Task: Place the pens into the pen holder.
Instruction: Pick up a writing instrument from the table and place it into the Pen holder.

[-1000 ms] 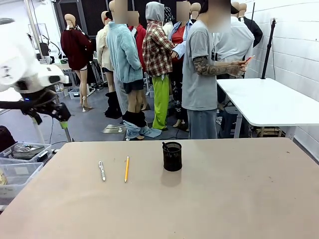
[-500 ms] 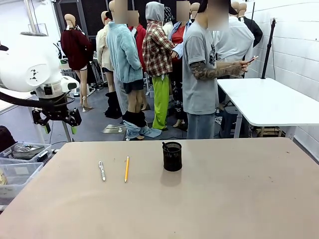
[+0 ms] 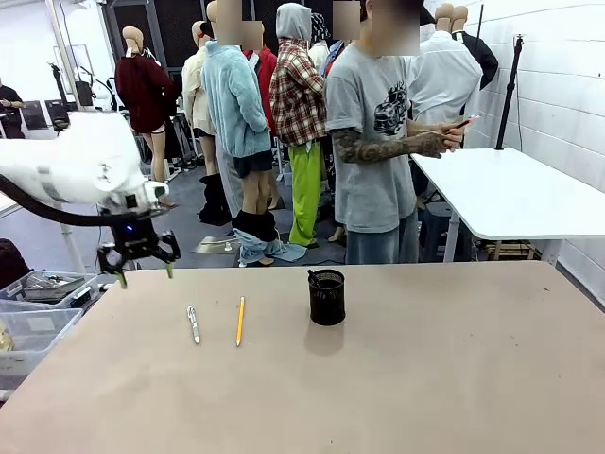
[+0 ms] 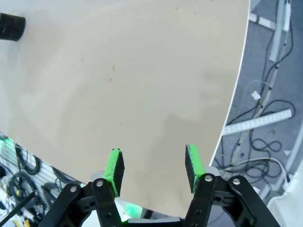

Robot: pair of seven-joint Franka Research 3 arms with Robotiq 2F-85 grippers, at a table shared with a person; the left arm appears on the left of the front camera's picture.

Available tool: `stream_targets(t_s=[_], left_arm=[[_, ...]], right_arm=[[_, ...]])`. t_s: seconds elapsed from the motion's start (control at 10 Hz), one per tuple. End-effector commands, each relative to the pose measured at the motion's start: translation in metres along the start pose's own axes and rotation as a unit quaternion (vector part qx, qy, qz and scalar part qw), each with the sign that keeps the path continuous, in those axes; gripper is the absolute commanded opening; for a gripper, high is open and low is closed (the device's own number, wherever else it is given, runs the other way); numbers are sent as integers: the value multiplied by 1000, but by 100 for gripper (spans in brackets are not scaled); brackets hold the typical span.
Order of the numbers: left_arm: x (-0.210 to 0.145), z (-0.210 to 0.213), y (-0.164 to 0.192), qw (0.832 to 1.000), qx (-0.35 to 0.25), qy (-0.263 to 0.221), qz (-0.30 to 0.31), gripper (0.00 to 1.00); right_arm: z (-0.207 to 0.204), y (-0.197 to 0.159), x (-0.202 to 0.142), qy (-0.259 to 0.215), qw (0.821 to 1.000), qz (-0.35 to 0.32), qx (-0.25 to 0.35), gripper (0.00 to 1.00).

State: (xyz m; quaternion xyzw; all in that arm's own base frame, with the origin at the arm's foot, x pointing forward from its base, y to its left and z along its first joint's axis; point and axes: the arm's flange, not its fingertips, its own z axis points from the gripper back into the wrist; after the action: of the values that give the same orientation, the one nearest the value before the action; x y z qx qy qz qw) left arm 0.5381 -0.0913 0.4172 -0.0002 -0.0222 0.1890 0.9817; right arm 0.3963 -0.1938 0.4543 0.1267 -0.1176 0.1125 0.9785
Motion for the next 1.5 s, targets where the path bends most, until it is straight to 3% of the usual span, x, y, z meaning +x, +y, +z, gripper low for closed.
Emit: stream_targets(t_s=[0.0,0.4,1.0,1.3,1.4], left_arm=[[11,-11,-31,999,-10,5,37,100],[7,-56,-50,996,-4,25,84,100],[-22,-99,-51,997,-8,8,74,100],[-21,-110,-57,998,-7,26,62,100],[-21,-111,-56,998,-5,24,64,94]], right_arm=[[-4,1,-2,-9,1000,6,8,66],[-4,1,-2,-9,1000,6,8,66],[-4,1,-2,-9,1000,6,8,66],[-4,1,-2,-9,1000,6,8,66],[-4,1,-2,-9,1000,6,8,66]])
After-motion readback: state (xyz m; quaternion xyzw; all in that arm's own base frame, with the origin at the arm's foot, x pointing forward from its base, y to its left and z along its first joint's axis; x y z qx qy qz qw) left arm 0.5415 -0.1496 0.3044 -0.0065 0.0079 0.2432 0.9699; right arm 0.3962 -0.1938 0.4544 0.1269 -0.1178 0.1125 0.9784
